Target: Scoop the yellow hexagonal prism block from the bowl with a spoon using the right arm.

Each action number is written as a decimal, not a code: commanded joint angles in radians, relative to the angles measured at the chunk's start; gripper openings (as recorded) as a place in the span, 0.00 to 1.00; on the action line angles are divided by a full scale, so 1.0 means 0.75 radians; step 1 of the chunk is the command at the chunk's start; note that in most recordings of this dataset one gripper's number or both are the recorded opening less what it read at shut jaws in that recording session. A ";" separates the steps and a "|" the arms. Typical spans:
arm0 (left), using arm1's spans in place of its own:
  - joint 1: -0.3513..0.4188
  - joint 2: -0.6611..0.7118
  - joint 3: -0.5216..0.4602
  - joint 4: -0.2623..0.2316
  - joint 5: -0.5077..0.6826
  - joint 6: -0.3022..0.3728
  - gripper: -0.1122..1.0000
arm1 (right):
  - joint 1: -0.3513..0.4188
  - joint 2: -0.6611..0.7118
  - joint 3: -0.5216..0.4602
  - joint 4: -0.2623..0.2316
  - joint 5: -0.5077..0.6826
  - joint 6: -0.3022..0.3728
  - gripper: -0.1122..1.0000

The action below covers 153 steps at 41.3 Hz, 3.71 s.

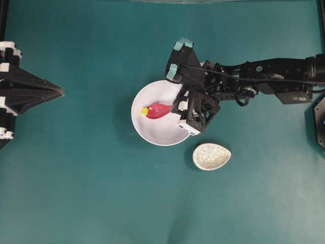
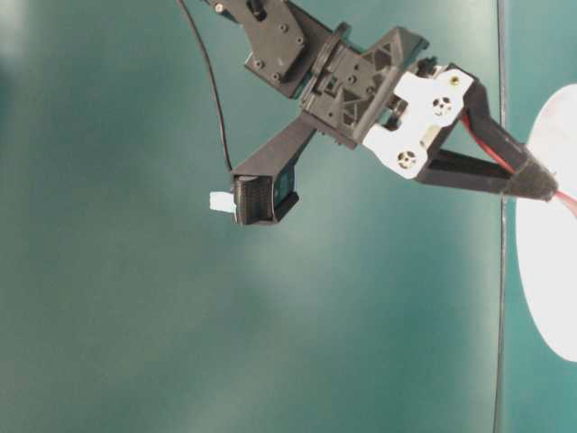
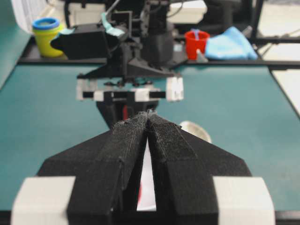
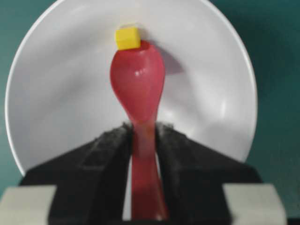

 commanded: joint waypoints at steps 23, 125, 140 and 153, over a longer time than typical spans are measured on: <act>0.000 0.008 -0.033 0.004 -0.006 -0.002 0.16 | 0.025 -0.117 0.192 0.020 -0.401 0.012 0.32; -0.010 0.006 -0.035 0.004 -0.006 -0.002 0.16 | -0.033 -0.084 -0.295 0.006 0.924 0.231 0.32; -0.010 0.006 -0.035 0.004 -0.008 -0.002 0.16 | -0.037 -0.029 -0.301 0.006 0.918 0.225 0.32; -0.010 0.006 -0.037 0.004 -0.008 -0.002 0.16 | -0.037 0.029 -0.335 0.006 0.861 0.213 0.31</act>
